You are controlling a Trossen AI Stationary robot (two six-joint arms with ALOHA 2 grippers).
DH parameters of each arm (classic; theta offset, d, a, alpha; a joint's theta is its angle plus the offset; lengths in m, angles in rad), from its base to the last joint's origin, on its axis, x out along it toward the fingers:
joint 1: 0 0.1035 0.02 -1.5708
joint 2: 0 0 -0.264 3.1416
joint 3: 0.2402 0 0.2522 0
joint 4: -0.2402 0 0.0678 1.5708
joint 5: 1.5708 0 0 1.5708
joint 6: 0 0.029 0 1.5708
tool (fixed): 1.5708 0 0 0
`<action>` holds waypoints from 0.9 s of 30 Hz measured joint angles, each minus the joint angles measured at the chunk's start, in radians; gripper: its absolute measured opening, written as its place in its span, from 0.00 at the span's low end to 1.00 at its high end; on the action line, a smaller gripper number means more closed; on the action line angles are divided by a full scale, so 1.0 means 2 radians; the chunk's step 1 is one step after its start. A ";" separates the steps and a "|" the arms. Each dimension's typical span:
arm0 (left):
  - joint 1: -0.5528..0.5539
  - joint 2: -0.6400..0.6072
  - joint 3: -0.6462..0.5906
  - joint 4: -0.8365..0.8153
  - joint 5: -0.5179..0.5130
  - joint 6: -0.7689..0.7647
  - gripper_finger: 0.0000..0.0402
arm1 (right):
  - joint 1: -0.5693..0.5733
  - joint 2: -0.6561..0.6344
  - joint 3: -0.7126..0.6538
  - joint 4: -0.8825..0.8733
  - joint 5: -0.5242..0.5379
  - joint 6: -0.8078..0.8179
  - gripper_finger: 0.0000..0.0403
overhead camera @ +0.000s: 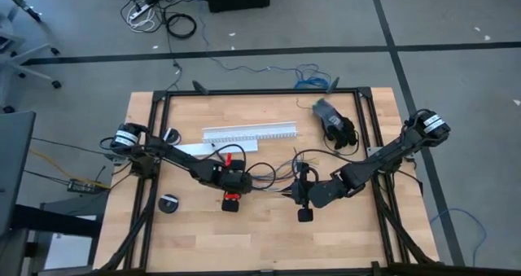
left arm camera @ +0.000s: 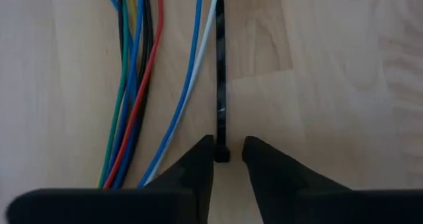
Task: Ziptie cables
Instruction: Wrap the colored wires together using a zip tie
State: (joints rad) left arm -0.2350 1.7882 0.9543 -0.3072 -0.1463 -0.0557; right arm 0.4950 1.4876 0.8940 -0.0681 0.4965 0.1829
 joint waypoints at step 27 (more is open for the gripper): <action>-0.017 0.003 0.068 -0.117 -0.037 0.022 0.00 | 0.000 0.000 0.000 -0.036 0.000 0.038 0.12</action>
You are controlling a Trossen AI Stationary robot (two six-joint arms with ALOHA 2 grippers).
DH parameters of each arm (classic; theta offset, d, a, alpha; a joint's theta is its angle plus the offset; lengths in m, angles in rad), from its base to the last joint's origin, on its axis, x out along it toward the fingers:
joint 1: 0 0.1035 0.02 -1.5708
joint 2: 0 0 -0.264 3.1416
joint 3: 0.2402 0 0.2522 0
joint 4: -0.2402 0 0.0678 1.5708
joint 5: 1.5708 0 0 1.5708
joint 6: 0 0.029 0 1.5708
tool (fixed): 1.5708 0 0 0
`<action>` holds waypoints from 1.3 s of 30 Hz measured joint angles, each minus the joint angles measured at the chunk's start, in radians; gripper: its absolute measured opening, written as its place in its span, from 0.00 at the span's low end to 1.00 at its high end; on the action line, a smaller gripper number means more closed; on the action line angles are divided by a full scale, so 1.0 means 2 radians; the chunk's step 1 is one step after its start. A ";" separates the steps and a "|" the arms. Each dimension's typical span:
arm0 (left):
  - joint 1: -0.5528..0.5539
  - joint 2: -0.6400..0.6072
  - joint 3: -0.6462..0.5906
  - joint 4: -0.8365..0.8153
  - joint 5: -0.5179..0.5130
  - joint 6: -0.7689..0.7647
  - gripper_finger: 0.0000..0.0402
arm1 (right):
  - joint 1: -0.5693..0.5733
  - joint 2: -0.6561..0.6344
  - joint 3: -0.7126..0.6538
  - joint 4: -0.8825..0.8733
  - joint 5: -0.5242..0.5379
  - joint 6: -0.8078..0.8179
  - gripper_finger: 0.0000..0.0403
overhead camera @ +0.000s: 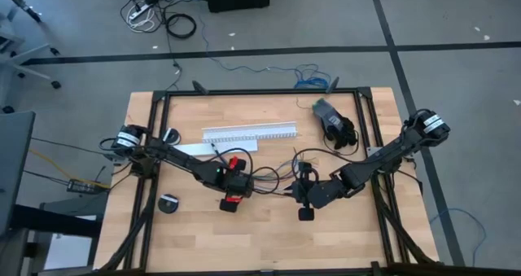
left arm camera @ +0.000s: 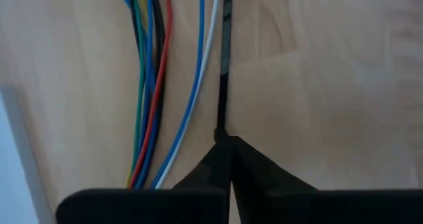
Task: Ziptie cables
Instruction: Wrap the colored wires together using a zip tie
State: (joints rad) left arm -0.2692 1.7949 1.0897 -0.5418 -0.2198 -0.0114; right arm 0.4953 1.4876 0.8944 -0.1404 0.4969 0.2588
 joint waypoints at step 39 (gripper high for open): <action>0.032 -0.001 -0.024 0.044 0.056 -0.023 0.25 | 0.000 0.000 0.000 0.000 0.000 0.000 0.12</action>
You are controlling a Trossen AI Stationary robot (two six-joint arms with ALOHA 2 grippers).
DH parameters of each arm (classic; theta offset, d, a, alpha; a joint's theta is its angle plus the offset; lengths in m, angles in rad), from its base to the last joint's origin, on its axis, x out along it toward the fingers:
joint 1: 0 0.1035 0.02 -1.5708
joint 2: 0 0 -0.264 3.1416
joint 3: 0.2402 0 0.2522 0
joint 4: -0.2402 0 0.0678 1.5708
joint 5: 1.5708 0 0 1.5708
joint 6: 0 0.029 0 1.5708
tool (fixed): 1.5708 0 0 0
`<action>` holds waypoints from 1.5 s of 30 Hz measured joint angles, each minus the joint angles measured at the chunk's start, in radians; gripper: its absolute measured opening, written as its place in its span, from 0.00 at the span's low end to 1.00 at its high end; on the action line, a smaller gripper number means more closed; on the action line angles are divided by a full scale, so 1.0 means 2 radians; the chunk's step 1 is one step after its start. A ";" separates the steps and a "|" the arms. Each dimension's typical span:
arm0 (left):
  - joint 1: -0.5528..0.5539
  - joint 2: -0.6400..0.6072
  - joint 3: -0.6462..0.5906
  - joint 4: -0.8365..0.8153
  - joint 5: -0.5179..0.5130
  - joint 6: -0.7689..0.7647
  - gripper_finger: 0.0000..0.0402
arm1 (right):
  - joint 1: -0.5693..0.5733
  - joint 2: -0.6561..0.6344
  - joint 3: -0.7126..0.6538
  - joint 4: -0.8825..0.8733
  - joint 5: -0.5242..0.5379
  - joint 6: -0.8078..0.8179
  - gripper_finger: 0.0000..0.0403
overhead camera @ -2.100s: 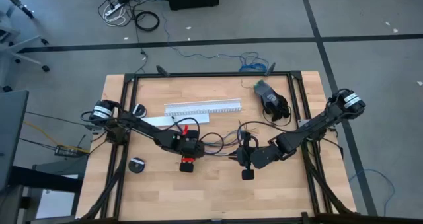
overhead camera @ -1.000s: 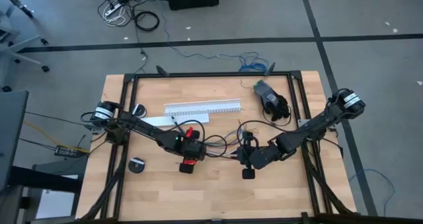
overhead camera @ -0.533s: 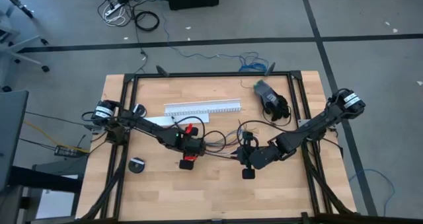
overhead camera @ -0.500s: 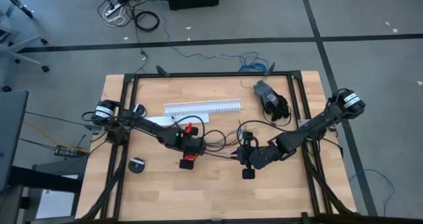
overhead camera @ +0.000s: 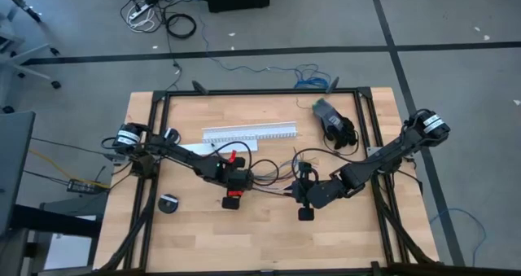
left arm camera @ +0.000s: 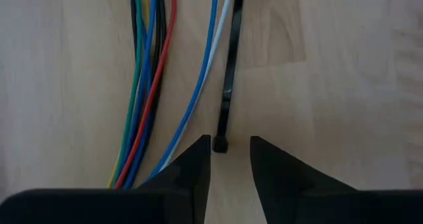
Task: Ziptie cables
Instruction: Wrap the colored wires together using a zip tie
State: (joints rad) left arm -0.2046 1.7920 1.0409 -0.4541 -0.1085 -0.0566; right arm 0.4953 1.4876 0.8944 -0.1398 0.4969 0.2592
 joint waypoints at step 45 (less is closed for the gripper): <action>0.006 0.018 0.037 -0.052 0.014 0.038 0.00 | -0.006 0.000 0.000 -0.092 0.000 0.081 0.12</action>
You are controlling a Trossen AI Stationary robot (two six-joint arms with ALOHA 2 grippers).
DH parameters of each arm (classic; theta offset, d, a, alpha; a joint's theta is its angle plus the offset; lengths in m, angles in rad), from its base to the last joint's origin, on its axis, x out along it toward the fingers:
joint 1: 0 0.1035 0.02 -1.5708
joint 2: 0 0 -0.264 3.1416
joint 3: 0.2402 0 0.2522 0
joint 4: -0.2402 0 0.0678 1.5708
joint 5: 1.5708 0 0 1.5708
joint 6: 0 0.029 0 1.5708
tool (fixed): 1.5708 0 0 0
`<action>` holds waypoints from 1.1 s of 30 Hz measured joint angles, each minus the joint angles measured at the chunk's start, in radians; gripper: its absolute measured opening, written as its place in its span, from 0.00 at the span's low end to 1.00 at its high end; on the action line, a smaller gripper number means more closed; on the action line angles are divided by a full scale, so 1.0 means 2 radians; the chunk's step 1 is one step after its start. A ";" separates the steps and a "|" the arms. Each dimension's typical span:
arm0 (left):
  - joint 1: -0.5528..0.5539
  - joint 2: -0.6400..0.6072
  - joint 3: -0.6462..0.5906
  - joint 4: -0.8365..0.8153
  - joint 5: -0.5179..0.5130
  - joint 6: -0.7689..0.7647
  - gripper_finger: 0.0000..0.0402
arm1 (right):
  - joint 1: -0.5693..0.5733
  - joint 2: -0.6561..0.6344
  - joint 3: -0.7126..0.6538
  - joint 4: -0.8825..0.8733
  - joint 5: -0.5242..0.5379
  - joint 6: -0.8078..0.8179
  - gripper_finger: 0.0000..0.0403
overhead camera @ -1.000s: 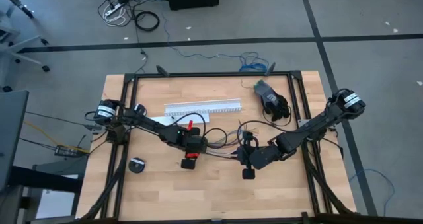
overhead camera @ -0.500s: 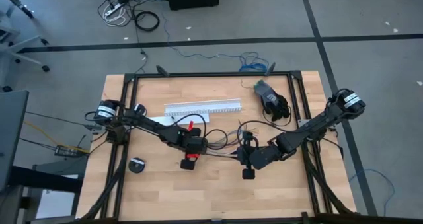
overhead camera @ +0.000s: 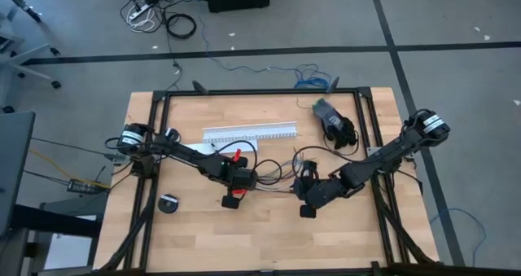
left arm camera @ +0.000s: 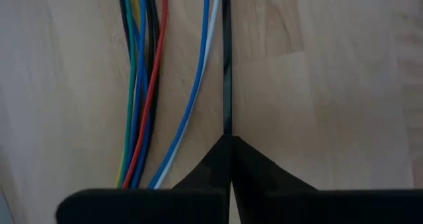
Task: Ziptie cables
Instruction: Wrap the colored wires together using a zip tie
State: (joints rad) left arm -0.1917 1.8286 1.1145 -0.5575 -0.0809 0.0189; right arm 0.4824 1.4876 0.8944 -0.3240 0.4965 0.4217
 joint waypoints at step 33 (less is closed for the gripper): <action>0.001 -0.001 0.001 0.002 0.019 0.015 0.00 | -0.013 0.000 -0.151 0.156 -0.088 0.002 0.27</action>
State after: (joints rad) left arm -0.1898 1.8260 1.1164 -0.5533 -0.0433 0.0491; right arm 0.4568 1.4868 0.5922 -0.0122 0.3202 0.4255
